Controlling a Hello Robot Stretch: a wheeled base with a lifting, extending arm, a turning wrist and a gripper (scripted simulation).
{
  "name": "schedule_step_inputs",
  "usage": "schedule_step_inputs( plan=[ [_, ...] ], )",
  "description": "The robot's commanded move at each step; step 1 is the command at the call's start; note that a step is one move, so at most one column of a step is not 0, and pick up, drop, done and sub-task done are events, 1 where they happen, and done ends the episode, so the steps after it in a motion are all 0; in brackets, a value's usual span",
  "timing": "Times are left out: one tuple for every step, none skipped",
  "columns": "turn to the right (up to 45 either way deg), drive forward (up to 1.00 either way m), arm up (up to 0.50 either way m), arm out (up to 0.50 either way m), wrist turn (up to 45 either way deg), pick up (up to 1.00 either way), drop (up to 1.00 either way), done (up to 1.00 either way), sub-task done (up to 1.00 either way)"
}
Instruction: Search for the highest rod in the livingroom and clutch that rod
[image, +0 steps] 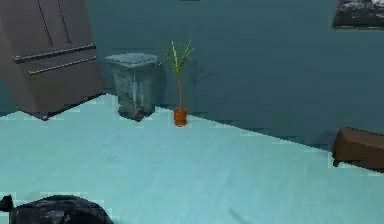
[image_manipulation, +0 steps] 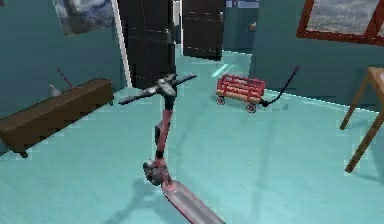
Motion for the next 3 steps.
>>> schedule_step_inputs(
  plan=[
    [27.0,0.00,0.00,0.00,0.0,0.00,0.00,0.00,0.00],
    [0.0,0.75,0.00,0.00,0.0,0.00,0.00,0.00,0.00],
    [36.0,0.00,0.00,0.00,0.0,0.00,0.00,0.00,0.00]
  ],
)
